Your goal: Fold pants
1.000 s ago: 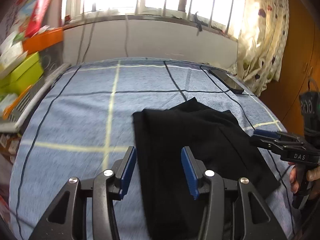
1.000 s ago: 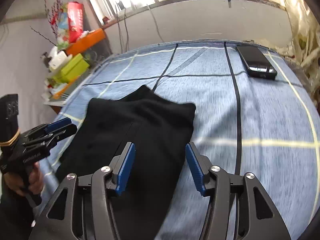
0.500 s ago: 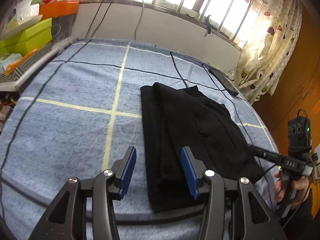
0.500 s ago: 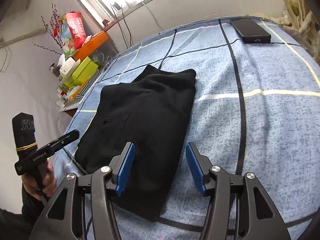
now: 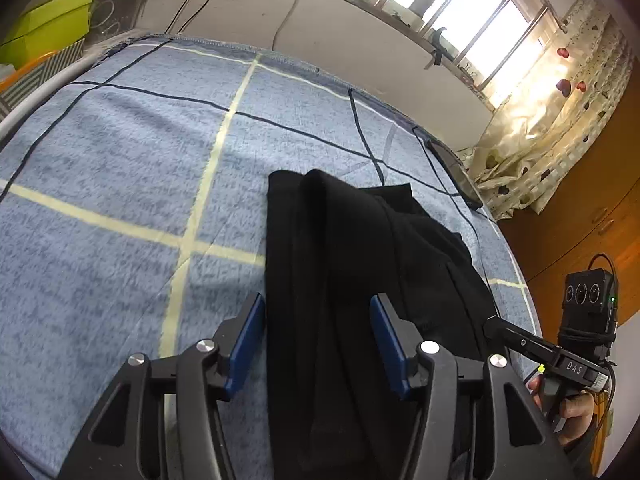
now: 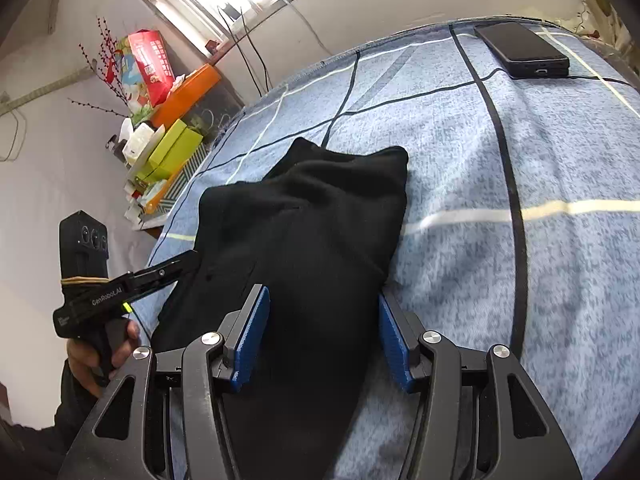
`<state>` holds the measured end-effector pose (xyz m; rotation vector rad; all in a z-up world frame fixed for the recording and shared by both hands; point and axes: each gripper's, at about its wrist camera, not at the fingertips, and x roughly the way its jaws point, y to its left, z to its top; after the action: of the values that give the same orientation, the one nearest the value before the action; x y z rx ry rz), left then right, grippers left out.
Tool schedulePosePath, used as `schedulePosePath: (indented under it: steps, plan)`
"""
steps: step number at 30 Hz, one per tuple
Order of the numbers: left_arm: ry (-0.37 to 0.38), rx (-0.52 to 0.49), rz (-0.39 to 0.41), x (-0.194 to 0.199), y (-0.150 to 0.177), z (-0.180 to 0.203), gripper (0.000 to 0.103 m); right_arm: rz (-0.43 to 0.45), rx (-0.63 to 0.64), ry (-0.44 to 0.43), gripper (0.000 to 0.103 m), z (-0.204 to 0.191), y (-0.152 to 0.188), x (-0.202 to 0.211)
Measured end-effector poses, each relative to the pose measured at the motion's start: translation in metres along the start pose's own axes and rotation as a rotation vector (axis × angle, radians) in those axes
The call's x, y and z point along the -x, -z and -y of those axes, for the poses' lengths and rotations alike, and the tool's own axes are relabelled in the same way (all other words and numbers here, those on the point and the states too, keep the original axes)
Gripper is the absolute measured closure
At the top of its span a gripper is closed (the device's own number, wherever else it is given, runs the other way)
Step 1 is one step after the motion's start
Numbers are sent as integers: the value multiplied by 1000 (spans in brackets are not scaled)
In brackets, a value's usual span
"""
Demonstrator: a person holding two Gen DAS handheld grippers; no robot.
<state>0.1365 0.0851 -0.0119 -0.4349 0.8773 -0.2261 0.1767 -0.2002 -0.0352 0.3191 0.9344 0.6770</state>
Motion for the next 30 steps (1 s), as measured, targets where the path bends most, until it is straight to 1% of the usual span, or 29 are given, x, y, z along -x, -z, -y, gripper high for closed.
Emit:
schedulePosePath:
  steps: [2,6,8,10,11,12,13,14,16,17,18,25,30]
  plan:
    - [-3,-4,0,1,1,1,46,-2,-1,-1,47,-2,-1,-1]
    - [38,14,-28,8,10,-2,57,-41,16,-12,47,-9,6,2]
    - [59,26,-44,10,12,-5,58,-56,40,1,47,-13,9,1]
    - [79,30,-59,9,10,-8,59,-59,37,1,49,-12,6,-2]
    - [87,39,-66,7,8,-9,60,-55,29,0,52,-12,4,-4]
    - [89,43,-72,6,6,-9,63,-56,22,-1,59,-11,3,-6]
    - [88,38,-77,6,6,-7,67,-58,15,1,62,-12,2,-7]
    - [84,30,-79,6,6,-4,68,-52,20,8,67,-15,2,-7]
    - [74,13,-67,8,7,2,73,-37,34,18,73,-19,3,-3]
    - [77,7,-55,11,7,4,74,-24,29,15,77,-20,2,0]
    - [77,-4,-40,15,6,7,76,-11,21,4,79,-21,1,4]
    - [76,-61,29,36,-3,28,84,36,53,-10,84,-40,-7,23]
    - [68,-85,82,55,-19,29,84,60,88,-38,85,-63,-19,27]
